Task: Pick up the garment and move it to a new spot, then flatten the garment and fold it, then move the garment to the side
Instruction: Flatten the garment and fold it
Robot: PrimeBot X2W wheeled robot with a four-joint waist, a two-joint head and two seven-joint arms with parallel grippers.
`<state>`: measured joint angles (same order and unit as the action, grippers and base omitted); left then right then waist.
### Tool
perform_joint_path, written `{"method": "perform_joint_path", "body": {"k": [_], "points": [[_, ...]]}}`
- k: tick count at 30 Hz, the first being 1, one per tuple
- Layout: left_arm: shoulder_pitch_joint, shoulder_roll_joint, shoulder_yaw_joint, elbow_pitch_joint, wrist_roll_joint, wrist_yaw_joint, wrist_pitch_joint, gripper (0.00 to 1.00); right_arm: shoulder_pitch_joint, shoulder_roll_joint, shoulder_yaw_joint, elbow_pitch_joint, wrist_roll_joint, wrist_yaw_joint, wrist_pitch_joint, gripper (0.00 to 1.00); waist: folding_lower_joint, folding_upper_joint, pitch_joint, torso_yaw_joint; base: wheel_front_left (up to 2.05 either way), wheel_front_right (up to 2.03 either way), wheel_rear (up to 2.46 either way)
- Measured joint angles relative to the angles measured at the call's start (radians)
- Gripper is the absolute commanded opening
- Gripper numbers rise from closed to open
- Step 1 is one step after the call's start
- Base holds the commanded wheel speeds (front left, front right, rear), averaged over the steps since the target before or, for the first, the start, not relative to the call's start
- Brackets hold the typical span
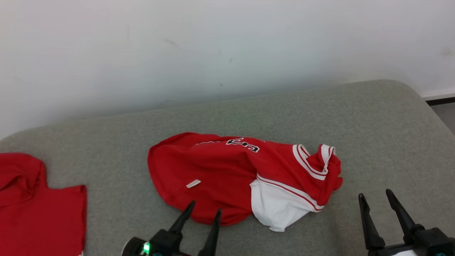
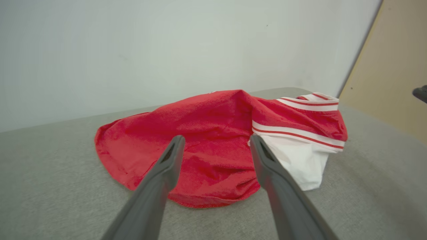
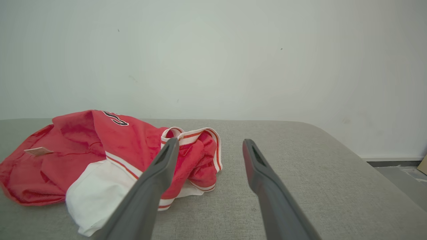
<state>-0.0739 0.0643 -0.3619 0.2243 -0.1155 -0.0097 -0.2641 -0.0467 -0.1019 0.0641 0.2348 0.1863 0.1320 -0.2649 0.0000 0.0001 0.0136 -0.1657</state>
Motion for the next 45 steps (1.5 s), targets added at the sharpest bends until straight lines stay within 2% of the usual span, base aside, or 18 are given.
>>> {"method": "perform_joint_path", "body": {"k": [5, 12, 18, 21, 24, 25, 26, 31, 37, 42, 44, 45], "points": [[-0.115, -0.011, -0.100, 0.093, 0.029, -0.024, 0.018, 1.00, -0.028, 0.003, 0.017, -0.006, 0.003, 0.000, 0.000, 1.00, 0.0000, 0.0000, 0.024, -0.068, 0.00, 0.00, 0.00], [-0.212, -0.016, -0.198, 0.229, 0.040, -0.022, 0.077, 1.00, -0.050, 0.021, 0.027, -0.006, 0.019, 0.000, 0.000, 1.00, 0.0000, 0.0000, 0.065, -0.177, 0.00, 0.00, 0.00], [-0.237, -0.016, -0.217, 0.350, 0.044, 0.013, 0.123, 1.00, -0.056, 0.034, 0.019, -0.008, 0.029, 0.000, 0.000, 1.00, 0.0000, 0.0000, 0.098, -0.254, 0.00, 0.00, 0.00], [-0.263, -0.010, -0.216, 0.403, 0.055, 0.037, 0.137, 1.00, -0.060, 0.036, 0.016, -0.013, 0.030, 0.000, 0.000, 1.00, 0.0000, 0.0000, 0.117, -0.277, 0.00, 0.00, 0.00], [-0.294, -0.002, -0.219, 0.449, 0.063, 0.043, 0.143, 1.00, -0.073, 0.040, 0.015, -0.017, 0.034, 0.000, 0.000, 1.00, 0.0000, 0.0000, 0.136, -0.293, 0.00, 0.00, 0.00], [-0.305, -0.003, -0.219, 0.460, 0.063, 0.043, 0.149, 0.43, -0.075, 0.040, 0.014, -0.018, 0.034, 0.000, 0.000, 1.00, 0.0000, 0.0000, 0.141, -0.296, 0.00, 0.00, 0.00], [-0.316, -0.005, -0.216, 0.468, 0.062, 0.043, 0.150, 0.00, -0.075, 0.041, 0.013, -0.019, 0.034, 0.000, 0.000, 1.00, 0.0000, 0.0000, 0.146, -0.299, 0.00, 0.00, 0.00], [-0.340, -0.007, -0.213, 0.457, 0.003, -0.012, 0.202, 0.00, -0.072, 0.044, 0.000, -0.018, 0.034, 0.000, 0.000, 1.00, 0.0000, 0.0000, 0.154, -0.294, 0.00, 0.00, 0.00], [-0.337, -0.015, -0.311, 0.289, -0.051, -0.078, 0.333, 0.00, -0.070, 0.046, -0.001, -0.009, 0.033, 0.000, 0.000, 1.00, 0.0000, 0.0000, 0.144, -0.274, 0.00, 0.00, 0.00], [-0.338, -0.016, -0.422, 0.143, -0.102, -0.087, 0.432, 0.00, -0.072, 0.047, 0.008, -0.003, 0.033, 0.000, 0.000, 1.00, 0.0000, 0.0000, 0.131, -0.268, 0.00, 0.00, 0.00], [-0.339, -0.015, -0.466, 0.112, -0.116, -0.076, 0.446, 0.00, -0.073, 0.048, 0.014, 0.001, 0.033, 0.000, 0.000, 1.00, 0.0000, 0.0000, 0.129, -0.268, 0.00, 0.00, 0.00], [-0.341, -0.015, -0.488, 0.103, -0.129, -0.071, 0.448, 0.20, -0.073, 0.048, 0.017, 0.003, 0.033, 0.000, 0.000, 1.00, 0.0000, 0.0000, 0.128, -0.269, 0.00, 0.00, 0.00]]}}
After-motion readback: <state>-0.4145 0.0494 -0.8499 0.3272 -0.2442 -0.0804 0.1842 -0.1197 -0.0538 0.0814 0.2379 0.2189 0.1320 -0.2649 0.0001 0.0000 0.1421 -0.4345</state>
